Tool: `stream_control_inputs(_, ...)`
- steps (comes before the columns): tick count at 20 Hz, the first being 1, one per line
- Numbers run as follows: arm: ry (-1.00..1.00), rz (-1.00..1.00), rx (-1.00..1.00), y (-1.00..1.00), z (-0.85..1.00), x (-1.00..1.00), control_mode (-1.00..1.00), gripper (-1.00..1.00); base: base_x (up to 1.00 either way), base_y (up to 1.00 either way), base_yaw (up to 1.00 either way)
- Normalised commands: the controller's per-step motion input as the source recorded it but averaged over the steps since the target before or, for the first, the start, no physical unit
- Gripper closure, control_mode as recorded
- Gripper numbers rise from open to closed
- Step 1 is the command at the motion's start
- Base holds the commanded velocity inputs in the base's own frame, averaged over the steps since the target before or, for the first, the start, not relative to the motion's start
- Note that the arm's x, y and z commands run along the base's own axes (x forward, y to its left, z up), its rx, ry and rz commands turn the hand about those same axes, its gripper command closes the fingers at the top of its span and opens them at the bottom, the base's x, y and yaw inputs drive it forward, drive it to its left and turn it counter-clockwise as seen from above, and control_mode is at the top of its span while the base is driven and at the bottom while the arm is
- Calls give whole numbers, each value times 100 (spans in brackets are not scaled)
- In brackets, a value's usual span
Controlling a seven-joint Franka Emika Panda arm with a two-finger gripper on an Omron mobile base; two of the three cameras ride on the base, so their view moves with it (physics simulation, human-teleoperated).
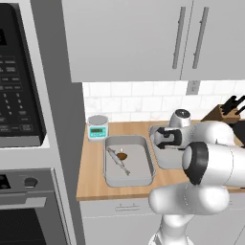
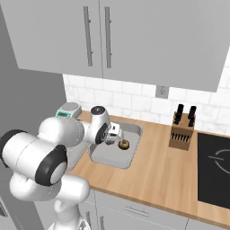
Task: Place one mushroom and one fish in each tupperware on the nearby counter, to pack two identical lunches.
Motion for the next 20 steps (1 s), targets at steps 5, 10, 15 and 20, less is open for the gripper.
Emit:
stream_control_inputs(5, 2, 0, 0, 0, -35, 28, -100, 100, 0, 0, 0)
stream_control_inputs(10, 1, 0, 0, 0, -35, 17, -100, 100, 0, 0, 0)
stream_control_inputs(15, 0, 0, 0, 0, -34, 7, -100, -100, 0, 0, 0)
stream_control_inputs(20, 0, 0, 0, 1, -15, 5, -100, -100, 0, 0, 0)
